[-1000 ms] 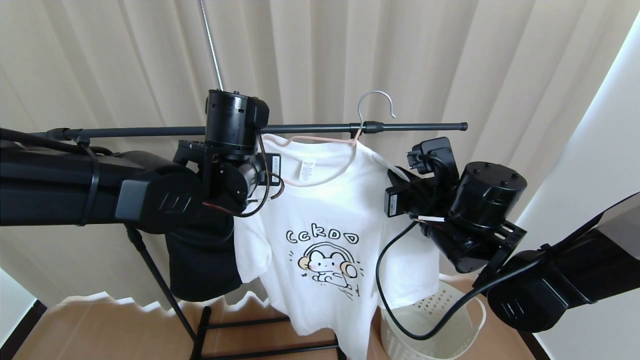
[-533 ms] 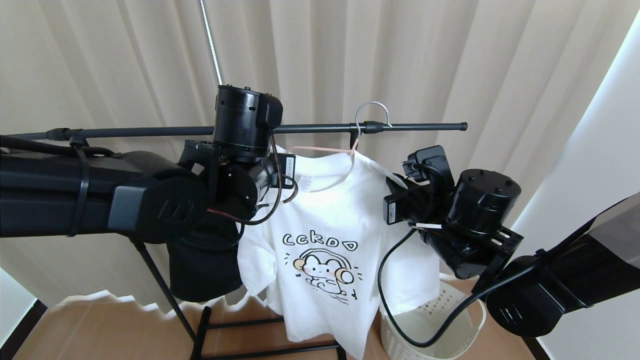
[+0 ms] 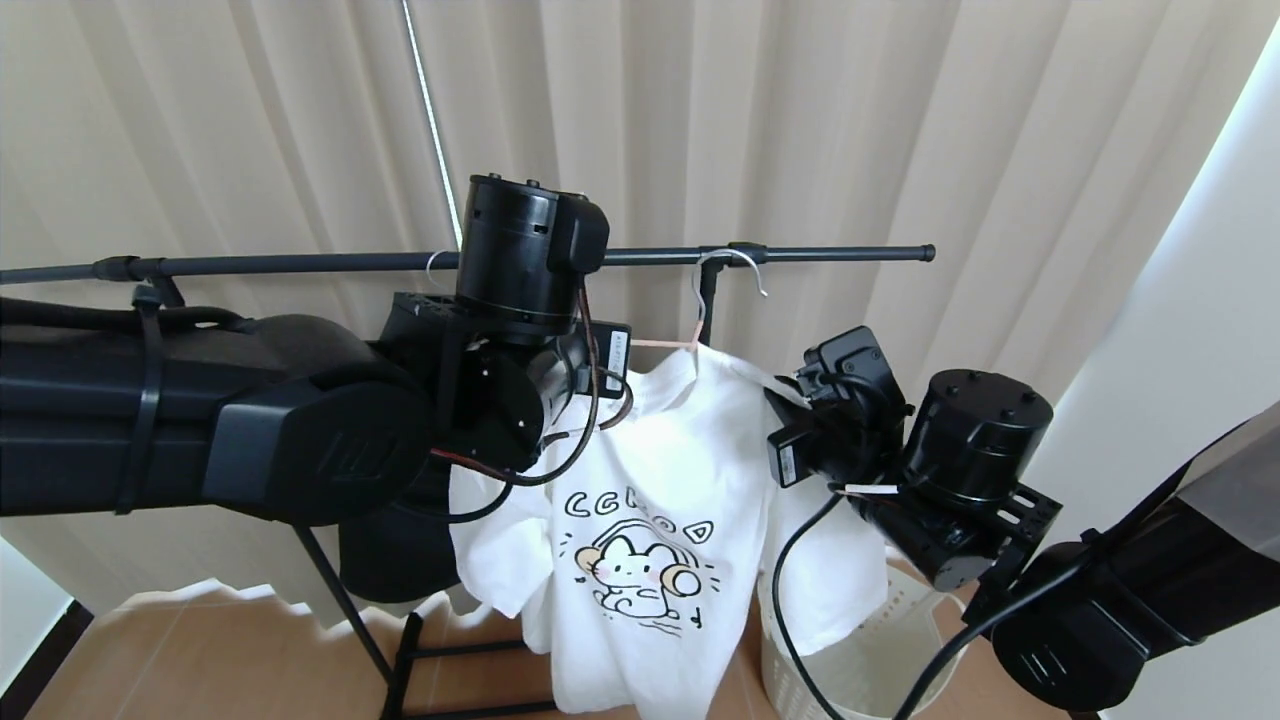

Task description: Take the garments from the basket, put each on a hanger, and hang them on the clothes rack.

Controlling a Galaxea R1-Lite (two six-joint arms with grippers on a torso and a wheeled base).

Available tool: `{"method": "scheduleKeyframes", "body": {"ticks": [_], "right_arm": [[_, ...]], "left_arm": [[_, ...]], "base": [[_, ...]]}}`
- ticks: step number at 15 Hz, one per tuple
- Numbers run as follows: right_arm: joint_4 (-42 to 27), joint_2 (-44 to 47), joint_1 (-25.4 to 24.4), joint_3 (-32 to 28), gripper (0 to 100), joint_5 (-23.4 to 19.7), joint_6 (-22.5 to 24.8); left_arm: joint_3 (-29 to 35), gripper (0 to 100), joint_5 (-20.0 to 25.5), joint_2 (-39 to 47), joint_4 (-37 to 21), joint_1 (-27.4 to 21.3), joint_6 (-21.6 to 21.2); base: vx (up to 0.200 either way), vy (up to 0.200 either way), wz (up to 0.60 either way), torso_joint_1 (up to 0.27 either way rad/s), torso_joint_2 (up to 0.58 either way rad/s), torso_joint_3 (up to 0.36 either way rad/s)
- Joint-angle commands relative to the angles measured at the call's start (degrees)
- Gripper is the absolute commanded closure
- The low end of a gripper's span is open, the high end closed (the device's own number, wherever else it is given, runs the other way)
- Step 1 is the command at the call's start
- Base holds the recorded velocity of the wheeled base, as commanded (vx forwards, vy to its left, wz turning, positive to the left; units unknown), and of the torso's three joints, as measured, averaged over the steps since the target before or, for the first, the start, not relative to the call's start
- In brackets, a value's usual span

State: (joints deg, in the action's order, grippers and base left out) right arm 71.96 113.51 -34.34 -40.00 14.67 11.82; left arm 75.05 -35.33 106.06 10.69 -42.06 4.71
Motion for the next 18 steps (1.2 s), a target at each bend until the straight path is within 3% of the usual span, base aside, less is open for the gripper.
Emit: {"method": "scheduleKeyframes", "body": {"ticks": [1, 5, 7, 10, 14, 18], "right_arm": [[0.11, -0.04, 0.15, 1.06, 100, -0.95, 1.18], [-0.42, -3.47, 4.99, 4.49, 100, -7.46, 6.72], [-0.33, -3.29, 6.48, 4.58, 100, -7.55, 9.36], [-0.33, -3.38, 6.83, 4.75, 100, -7.55, 9.53], [-0.33, -1.80, 3.40, 5.46, 100, -6.93, 9.53], [0.02, 0.66, 0.85, 5.10, 100, -4.65, 9.44]], "left_arm": [[-0.16, 100, 0.00, -0.68, -1.20, -0.48, 0.04], [-1.22, 100, 0.00, -2.17, -3.75, 0.05, -0.75], [-1.48, 100, 0.00, -2.87, -3.75, 0.40, -2.33], [-3.41, 100, 0.00, -3.40, -3.66, 0.22, -4.71], [-2.89, 100, 0.79, -2.96, -3.66, -1.89, -4.71], [-2.71, 100, 4.65, -4.02, -3.57, -3.47, -3.12]], "base": [[0.000, 0.000, 0.00, 0.000, 0.00, 0.000], [0.000, 0.000, 0.00, 0.000, 0.00, 0.000], [0.000, 0.000, 0.00, 0.000, 0.00, 0.000], [0.000, 0.000, 0.00, 0.000, 0.00, 0.000], [0.000, 0.000, 0.00, 0.000, 0.00, 0.000], [0.000, 0.000, 0.00, 0.000, 0.00, 0.000]]}}
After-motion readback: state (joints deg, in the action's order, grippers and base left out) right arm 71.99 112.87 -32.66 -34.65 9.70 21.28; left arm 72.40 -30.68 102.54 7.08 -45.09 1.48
